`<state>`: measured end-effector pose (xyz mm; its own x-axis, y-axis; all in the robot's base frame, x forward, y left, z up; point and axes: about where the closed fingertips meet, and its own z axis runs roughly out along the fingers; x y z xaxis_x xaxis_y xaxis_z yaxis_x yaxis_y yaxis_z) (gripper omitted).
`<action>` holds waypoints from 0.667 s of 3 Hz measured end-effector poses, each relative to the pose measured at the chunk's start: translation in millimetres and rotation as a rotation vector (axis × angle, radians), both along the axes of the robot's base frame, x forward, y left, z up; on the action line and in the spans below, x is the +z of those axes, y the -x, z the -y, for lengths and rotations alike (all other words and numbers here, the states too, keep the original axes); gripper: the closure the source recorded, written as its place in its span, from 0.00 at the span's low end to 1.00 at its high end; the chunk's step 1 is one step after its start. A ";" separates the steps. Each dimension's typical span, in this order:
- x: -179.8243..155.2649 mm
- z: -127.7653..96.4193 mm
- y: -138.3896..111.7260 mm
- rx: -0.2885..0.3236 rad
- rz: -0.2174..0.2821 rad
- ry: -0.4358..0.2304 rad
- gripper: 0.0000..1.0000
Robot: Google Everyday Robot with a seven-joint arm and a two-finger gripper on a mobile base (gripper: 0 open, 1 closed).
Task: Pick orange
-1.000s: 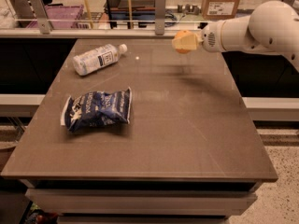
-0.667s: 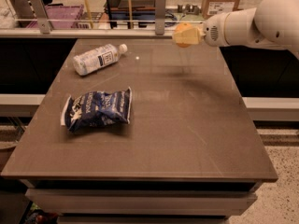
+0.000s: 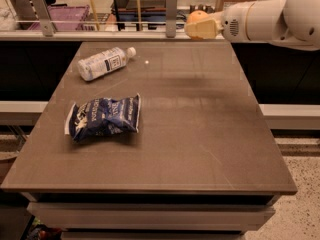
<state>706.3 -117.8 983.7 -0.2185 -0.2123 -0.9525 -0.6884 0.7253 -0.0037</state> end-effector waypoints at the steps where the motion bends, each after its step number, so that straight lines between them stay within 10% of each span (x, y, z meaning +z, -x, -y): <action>1: 0.0 -0.1 0.0 0.000 0.000 0.000 1.00; 2: -0.9 -2.9 -0.3 0.004 -0.001 0.000 0.82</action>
Offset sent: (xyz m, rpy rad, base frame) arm 0.0000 0.0001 0.0000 0.0000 0.0000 0.0001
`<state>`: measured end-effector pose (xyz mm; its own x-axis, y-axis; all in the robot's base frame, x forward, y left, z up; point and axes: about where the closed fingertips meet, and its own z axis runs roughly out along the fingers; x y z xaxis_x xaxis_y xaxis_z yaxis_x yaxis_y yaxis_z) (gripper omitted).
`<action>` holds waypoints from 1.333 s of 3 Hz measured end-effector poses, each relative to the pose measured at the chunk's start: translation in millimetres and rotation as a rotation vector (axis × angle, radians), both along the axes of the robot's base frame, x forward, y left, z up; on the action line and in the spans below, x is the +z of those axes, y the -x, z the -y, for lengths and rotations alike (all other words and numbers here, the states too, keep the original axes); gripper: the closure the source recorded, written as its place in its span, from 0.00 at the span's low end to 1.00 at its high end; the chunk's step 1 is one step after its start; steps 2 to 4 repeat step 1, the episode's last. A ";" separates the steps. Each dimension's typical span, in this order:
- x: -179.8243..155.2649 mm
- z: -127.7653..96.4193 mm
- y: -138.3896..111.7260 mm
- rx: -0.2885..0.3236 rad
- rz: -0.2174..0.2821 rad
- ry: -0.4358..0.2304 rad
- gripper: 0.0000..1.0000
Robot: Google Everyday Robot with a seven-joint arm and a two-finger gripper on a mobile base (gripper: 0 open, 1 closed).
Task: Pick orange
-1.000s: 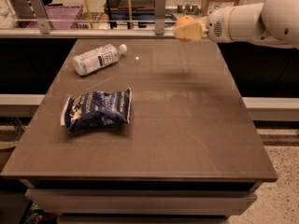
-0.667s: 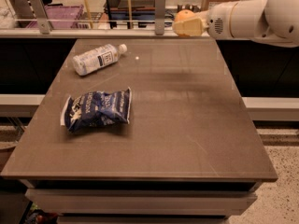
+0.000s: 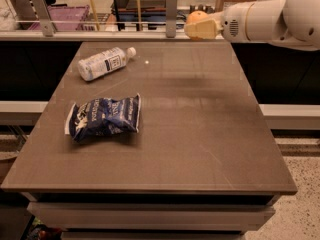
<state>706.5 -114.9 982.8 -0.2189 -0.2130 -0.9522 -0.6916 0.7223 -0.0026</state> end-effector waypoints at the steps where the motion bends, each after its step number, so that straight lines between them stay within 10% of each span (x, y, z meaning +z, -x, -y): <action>1: -0.8 -2.5 -0.2 0.004 -0.001 0.000 0.59; 4: -0.8 -2.5 -0.2 0.004 -0.001 0.000 0.59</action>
Offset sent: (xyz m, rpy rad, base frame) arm 0.0000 0.0000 0.0000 0.0000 0.0000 0.0000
